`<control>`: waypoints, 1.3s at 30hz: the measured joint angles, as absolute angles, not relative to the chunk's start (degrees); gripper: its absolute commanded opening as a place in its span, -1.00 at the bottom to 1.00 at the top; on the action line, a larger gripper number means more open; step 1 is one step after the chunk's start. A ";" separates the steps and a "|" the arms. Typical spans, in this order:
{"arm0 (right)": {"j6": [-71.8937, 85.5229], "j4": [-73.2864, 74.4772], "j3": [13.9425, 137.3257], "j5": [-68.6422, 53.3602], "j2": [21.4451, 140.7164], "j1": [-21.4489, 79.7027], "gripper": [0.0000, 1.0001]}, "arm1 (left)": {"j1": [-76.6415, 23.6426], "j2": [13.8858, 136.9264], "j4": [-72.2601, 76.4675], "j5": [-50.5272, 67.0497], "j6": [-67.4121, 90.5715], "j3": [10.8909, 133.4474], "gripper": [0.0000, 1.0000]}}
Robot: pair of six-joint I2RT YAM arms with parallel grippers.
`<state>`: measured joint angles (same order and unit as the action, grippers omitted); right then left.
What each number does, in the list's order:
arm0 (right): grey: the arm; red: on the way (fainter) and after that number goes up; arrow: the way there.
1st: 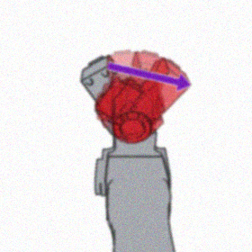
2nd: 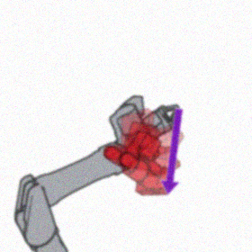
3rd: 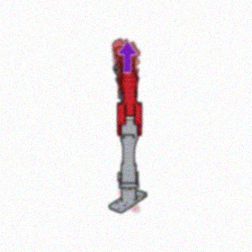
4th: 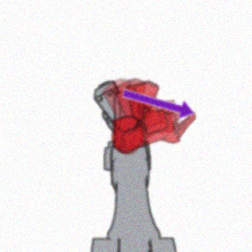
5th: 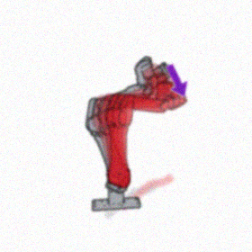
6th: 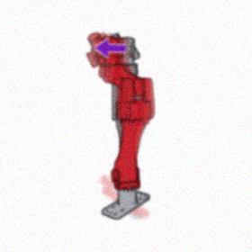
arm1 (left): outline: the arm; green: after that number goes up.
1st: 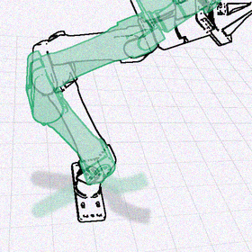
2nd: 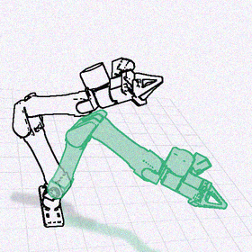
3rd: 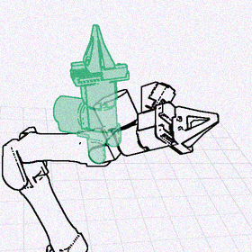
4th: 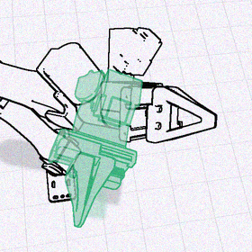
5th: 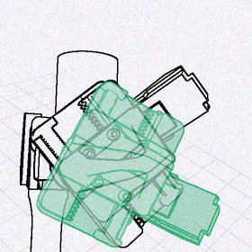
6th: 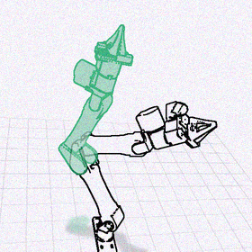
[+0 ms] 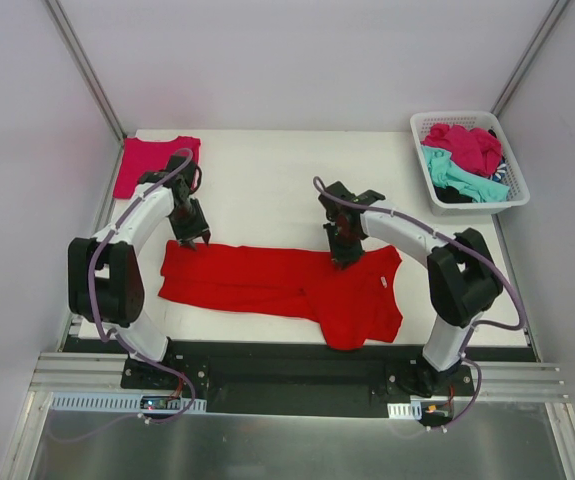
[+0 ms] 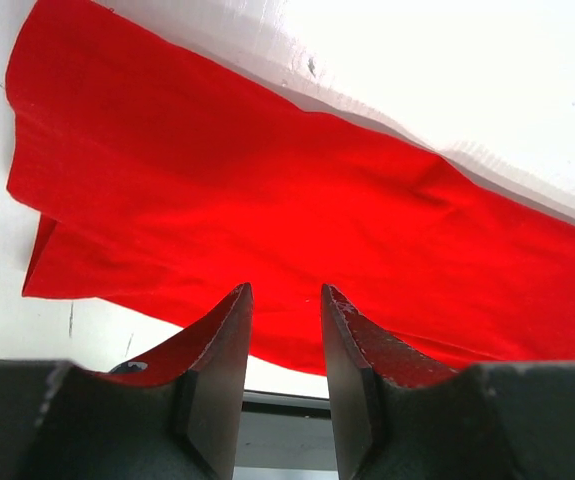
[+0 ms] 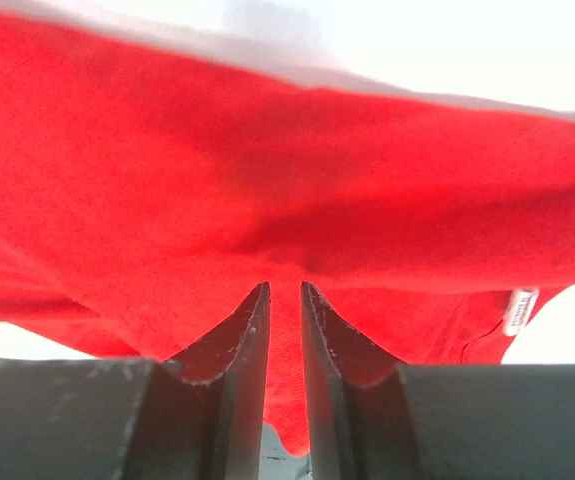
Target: Fold and stack the t-shirts
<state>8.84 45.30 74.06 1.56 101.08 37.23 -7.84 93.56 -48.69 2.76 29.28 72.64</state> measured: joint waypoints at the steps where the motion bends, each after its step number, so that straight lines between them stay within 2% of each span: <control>1: 8.97 45.43 74.72 1.48 101.78 36.34 -0.56 | -7.84 93.89 -48.69 2.76 29.36 72.75 -0.35; 7: 8.84 47.48 80.27 3.07 105.78 30.33 -0.60 | -7.81 99.83 -47.79 2.72 29.69 74.67 -0.36; 11: 8.32 48.73 80.79 4.69 107.00 28.62 -0.71 | -7.77 103.02 -46.85 2.72 30.06 74.87 -0.36; 18: 8.38 51.35 79.99 7.01 108.55 28.32 -0.57 | -6.94 103.39 -46.00 2.68 30.57 75.22 -0.38; 21: 8.86 52.18 79.79 8.01 108.88 28.08 -0.56 | -5.96 103.39 -45.34 2.59 30.57 75.40 -0.38; 33: 12.47 56.64 81.49 9.61 114.91 22.85 -0.65 | 1.85 103.39 -43.92 3.20 30.68 75.55 -0.41; 39: 12.67 57.63 84.36 9.74 115.04 22.22 -0.67 | 1.87 104.25 -42.81 4.67 31.22 75.90 -0.44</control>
<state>12.67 57.63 84.36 9.74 115.04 22.22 1.87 104.25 -42.81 4.67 31.22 75.90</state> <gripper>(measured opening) 0.171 0.282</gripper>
